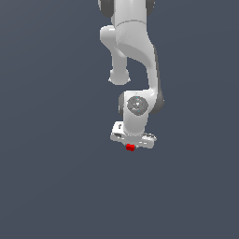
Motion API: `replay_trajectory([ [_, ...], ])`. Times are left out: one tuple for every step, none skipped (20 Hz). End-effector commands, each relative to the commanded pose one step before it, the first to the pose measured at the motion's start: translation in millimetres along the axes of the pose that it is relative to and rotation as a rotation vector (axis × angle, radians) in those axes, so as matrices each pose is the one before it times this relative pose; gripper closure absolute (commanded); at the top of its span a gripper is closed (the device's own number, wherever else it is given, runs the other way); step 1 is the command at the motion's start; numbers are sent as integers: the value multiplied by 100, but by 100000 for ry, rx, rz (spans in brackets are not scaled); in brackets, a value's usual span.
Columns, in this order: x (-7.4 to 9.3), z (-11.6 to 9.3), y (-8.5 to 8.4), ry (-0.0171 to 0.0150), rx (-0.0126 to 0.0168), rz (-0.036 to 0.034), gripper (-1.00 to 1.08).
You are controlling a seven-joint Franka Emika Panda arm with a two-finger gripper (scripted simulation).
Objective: Pick up the red cube and move it to a goal position.
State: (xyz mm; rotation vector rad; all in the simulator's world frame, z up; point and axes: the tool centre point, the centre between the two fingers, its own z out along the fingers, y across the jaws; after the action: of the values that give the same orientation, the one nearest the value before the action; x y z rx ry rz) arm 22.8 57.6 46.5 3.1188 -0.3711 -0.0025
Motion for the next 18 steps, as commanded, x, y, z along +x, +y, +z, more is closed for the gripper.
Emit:
replay_trajectory([
  [-317,-1479,35,159,57,-8,108],
  [-174,-679,26,0,0,0,108],
  [-188,-735,29,0,0,0,108],
  [-202,-793,31,0,0,0,108],
  [-216,-852,33,0,0,0,108],
  [-231,-905,30,-27,39,-13,108],
  [-244,-974,37,0,0,0,108],
  [-256,-1027,38,0,0,0,108],
  [-260,-1051,39,0,0,0,108],
  [-262,-1068,39,0,0,0,108],
  [-265,-1087,39,0,0,0,108],
  [-267,-1107,39,0,0,0,108],
  [-270,-1129,40,0,0,0,108],
  [-274,-1154,40,0,0,0,108],
  [-275,-1169,40,0,0,0,108],
  [-266,-1148,38,0,0,0,108],
  [-255,-1117,36,0,0,0,108],
  [-244,-1083,34,0,0,0,108],
])
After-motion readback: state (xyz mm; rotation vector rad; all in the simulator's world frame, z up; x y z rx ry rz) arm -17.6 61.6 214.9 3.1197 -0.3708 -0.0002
